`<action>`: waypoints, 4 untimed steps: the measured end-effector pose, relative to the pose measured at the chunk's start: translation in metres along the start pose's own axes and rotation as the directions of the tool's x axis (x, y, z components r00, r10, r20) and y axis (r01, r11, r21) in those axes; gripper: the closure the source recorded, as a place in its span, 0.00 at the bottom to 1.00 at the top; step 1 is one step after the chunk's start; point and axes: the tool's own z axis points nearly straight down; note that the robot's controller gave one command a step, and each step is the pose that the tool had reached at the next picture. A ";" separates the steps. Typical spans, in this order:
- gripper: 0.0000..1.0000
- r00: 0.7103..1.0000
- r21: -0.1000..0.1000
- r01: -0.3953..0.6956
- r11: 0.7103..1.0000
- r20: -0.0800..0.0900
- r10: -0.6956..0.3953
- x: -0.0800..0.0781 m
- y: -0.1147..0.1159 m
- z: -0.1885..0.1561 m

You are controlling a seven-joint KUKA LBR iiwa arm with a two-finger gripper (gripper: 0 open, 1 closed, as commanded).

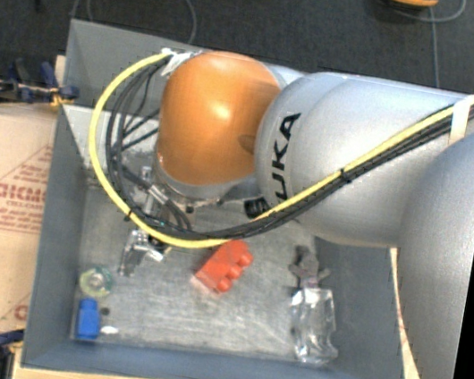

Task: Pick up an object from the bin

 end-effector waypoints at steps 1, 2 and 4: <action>0.00 0.992 0.001 0.128 0.992 0.006 -0.128 0.061 -0.022 -0.020; 0.00 0.976 0.002 0.219 0.976 0.001 -0.219 -0.004 -0.010 0.133; 1.00 0.928 0.002 0.373 0.928 0.009 -0.373 0.070 0.021 0.151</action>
Offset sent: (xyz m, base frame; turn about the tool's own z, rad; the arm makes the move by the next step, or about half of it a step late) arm -0.0604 -0.0212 0.0195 -0.1283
